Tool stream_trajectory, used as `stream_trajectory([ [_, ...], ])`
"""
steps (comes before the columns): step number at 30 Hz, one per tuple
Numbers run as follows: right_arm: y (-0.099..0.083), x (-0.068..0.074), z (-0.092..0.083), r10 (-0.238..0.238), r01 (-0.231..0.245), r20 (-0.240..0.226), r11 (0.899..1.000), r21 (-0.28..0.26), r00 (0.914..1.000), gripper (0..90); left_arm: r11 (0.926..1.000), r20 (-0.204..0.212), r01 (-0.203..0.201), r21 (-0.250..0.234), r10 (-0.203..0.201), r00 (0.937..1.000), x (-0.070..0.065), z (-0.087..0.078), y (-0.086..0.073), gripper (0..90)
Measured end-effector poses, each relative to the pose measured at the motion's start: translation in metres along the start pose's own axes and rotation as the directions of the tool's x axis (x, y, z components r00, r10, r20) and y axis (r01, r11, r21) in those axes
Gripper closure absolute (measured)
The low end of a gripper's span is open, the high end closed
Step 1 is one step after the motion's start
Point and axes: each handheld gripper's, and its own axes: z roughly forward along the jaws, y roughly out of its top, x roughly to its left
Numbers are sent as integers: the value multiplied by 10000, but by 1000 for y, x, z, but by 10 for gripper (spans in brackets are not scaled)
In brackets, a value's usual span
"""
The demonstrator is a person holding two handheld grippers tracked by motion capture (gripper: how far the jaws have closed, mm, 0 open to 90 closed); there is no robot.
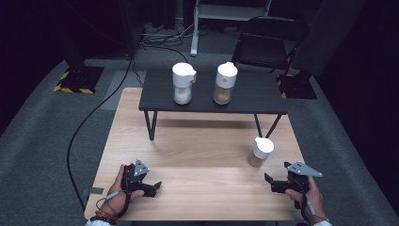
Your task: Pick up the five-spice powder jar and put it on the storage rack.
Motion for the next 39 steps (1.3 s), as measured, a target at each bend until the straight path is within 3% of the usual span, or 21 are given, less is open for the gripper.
stream_trajectory([
  [10,6,0,10,-34,33,-301,10000,-59,9995,12,10000,-17,27,11,-27,10000,-1,0,1,1],
  [21,15,3,24,-167,164,-191,9997,-155,9997,12,10000,-18,27,11,-27,10000,-1,0,1,1],
  [39,26,1,48,49,-62,-464,9995,-294,9989,15,10000,-17,20,6,-20,10000,0,1,1,1],
])
